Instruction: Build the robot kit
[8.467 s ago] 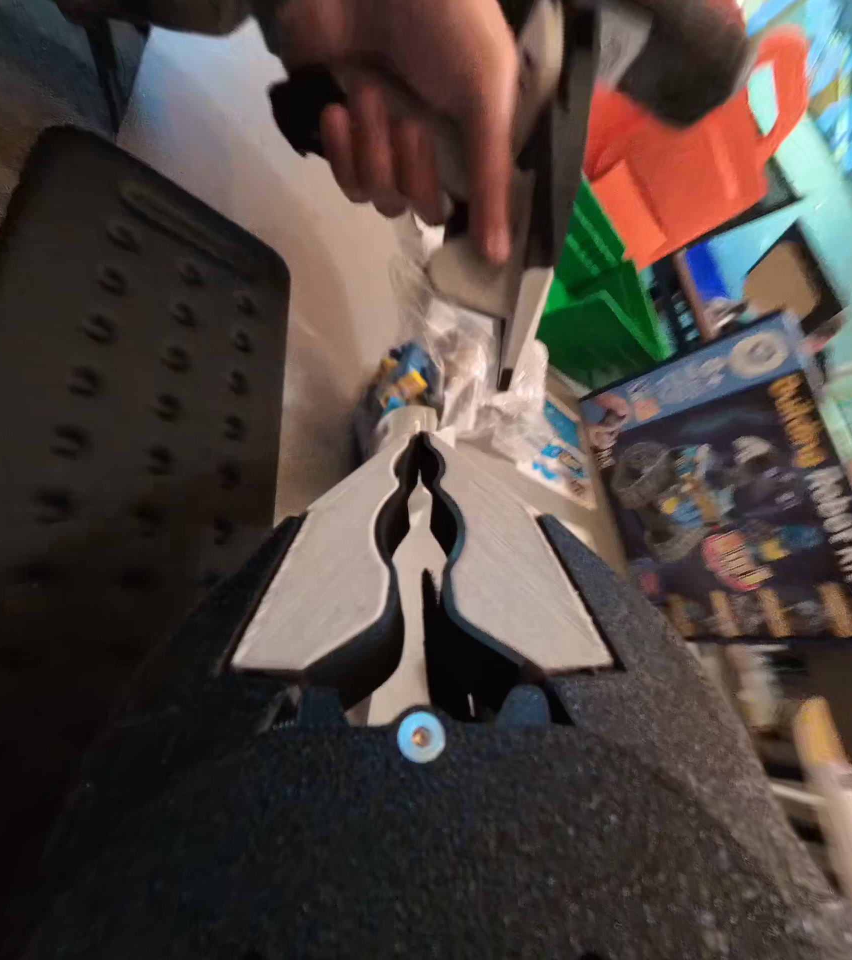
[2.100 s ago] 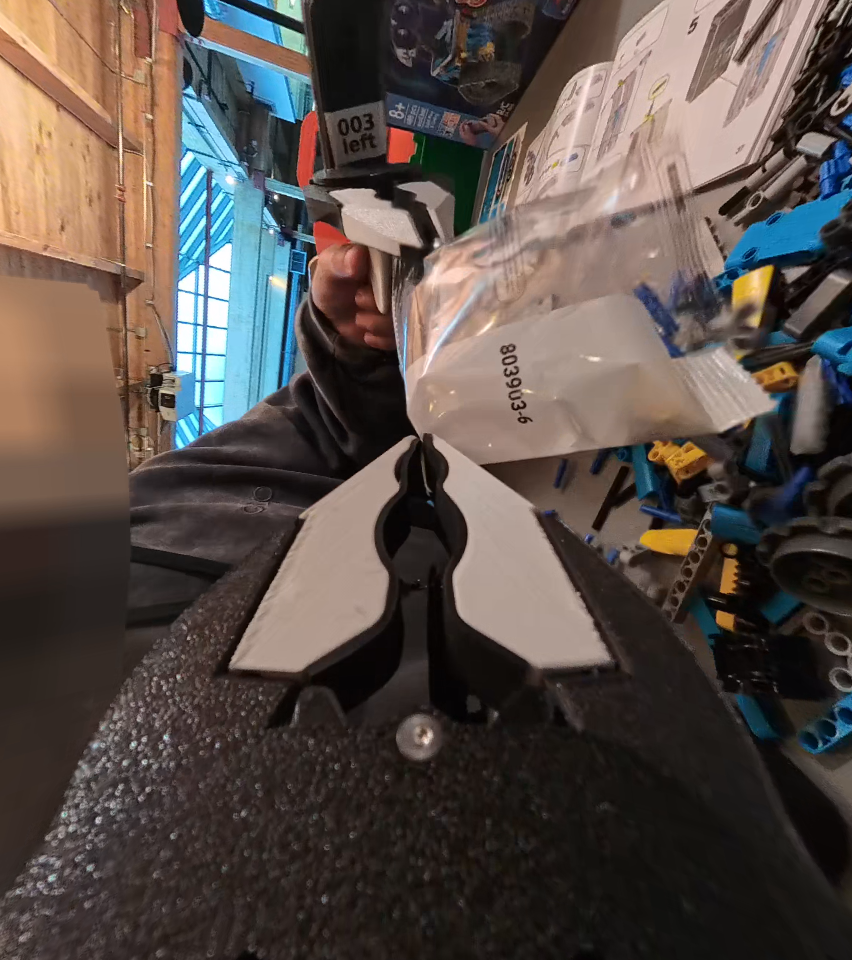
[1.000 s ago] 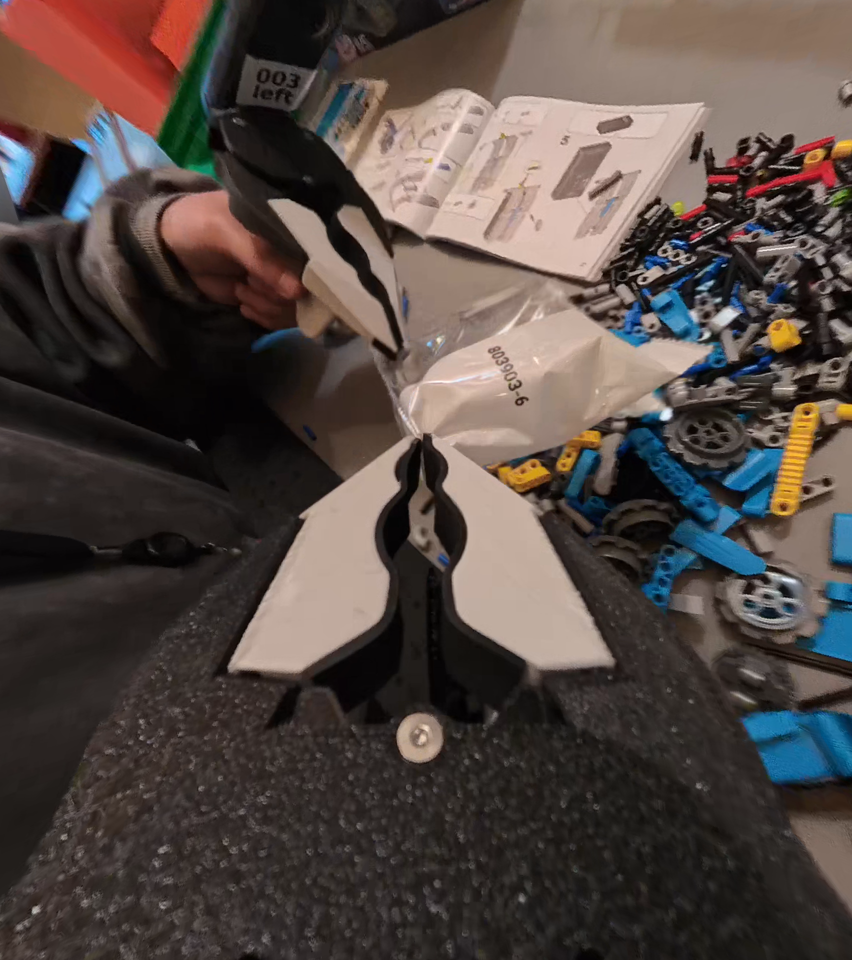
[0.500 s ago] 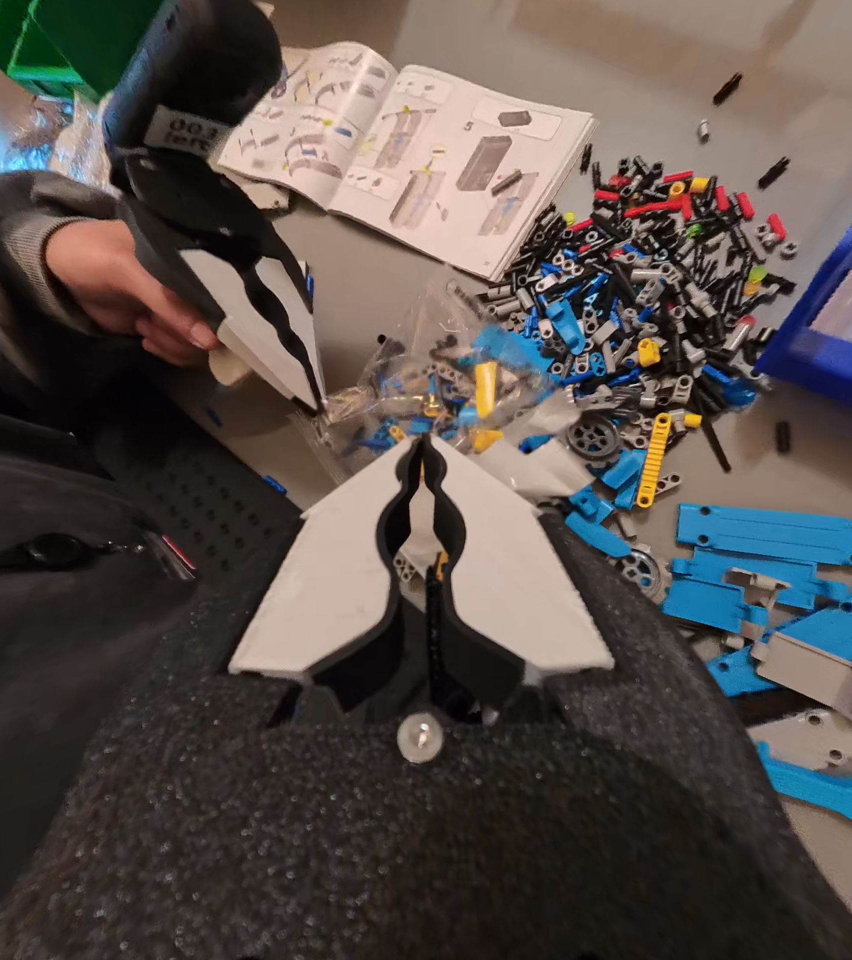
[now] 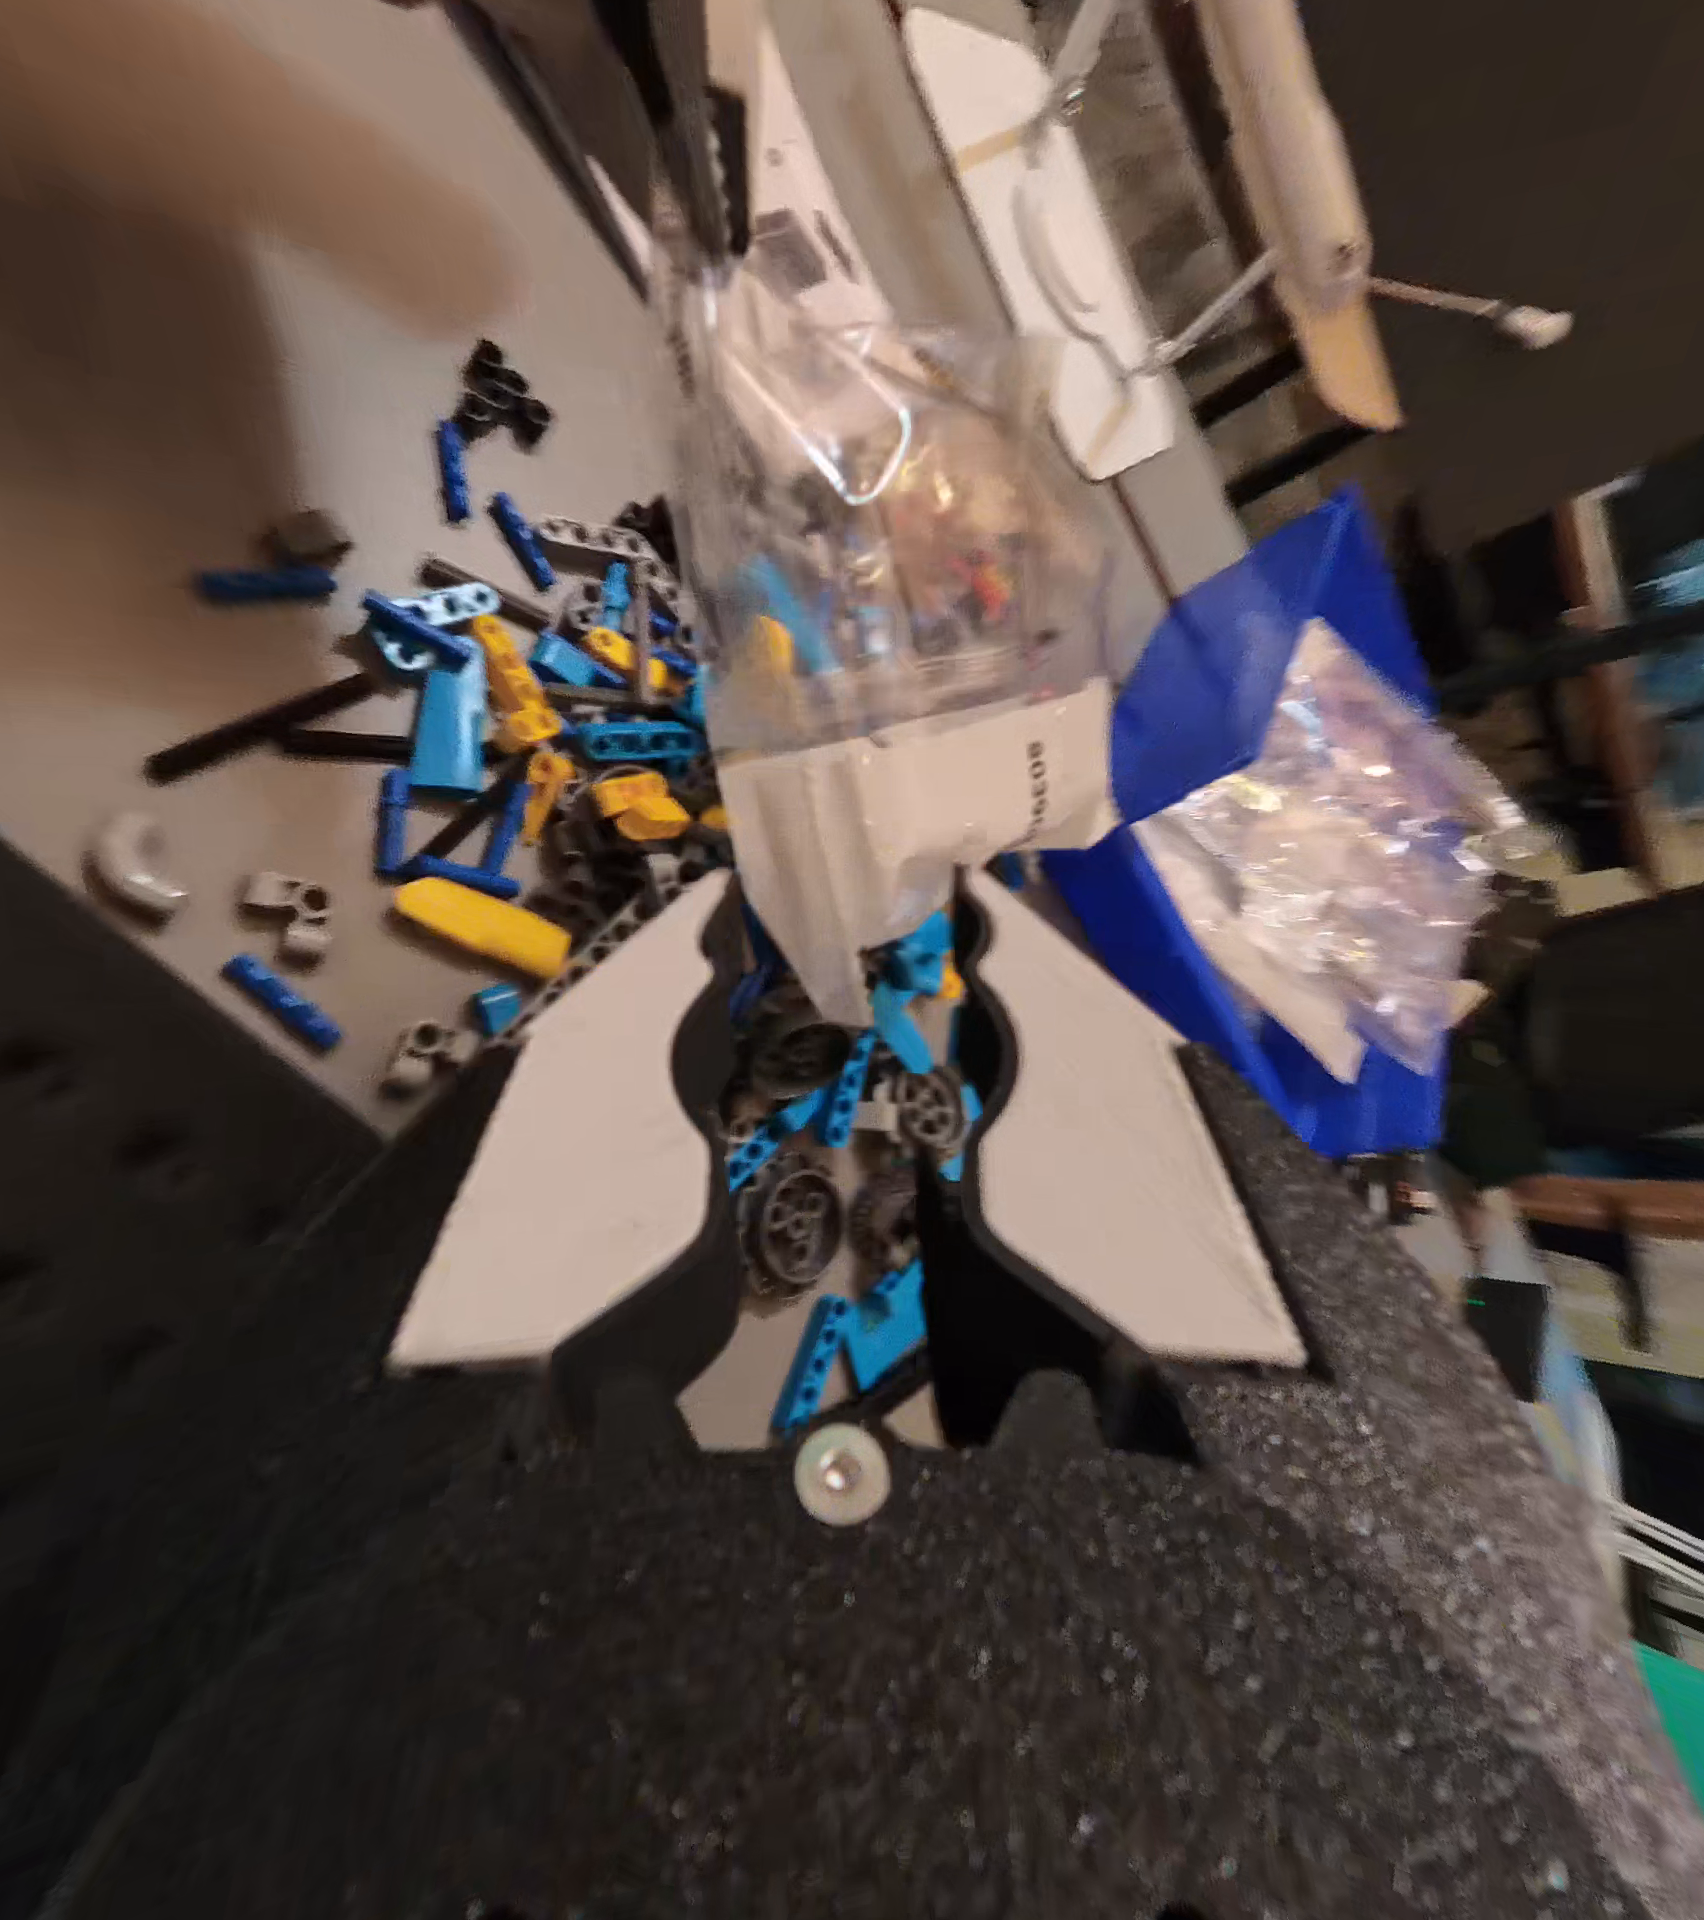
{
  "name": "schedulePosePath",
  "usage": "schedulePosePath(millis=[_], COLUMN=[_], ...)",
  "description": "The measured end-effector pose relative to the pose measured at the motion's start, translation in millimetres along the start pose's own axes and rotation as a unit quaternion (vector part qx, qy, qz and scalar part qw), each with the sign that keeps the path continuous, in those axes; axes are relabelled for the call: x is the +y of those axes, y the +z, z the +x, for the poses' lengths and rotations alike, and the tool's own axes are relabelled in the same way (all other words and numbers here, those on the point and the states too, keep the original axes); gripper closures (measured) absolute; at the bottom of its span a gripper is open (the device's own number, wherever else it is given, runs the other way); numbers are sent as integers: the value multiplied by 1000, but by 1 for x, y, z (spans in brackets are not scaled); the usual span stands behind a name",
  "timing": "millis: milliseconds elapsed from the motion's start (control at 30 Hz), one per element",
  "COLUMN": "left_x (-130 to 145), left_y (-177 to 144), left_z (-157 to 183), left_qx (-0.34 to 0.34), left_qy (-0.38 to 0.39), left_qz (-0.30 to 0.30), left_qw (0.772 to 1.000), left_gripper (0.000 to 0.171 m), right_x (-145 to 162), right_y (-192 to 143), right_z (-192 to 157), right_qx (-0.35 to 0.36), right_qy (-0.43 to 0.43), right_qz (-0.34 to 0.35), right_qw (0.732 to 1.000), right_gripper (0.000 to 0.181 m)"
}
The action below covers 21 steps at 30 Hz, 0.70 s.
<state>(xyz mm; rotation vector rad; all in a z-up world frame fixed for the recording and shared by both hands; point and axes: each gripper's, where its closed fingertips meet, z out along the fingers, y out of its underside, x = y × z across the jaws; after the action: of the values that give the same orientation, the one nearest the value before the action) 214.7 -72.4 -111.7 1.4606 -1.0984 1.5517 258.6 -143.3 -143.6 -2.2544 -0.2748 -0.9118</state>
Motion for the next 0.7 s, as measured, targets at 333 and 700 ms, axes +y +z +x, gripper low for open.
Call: schedulePosePath(millis=[333, 700], left_x=[-16, -10], left_y=[-16, -5], left_z=[-8, 38], left_qx=[-134, -188], left_qy=[178, 592], left_qz=[3, -89], left_qw=[975, 778], left_gripper=[145, 123], right_x=[-3, -17], right_y=[-7, -18], right_z=[19, 27], right_qx=[-157, -529], right_qy=[73, 306], right_qz=[-38, -87], right_qw=[984, 787], right_gripper=[181, 180])
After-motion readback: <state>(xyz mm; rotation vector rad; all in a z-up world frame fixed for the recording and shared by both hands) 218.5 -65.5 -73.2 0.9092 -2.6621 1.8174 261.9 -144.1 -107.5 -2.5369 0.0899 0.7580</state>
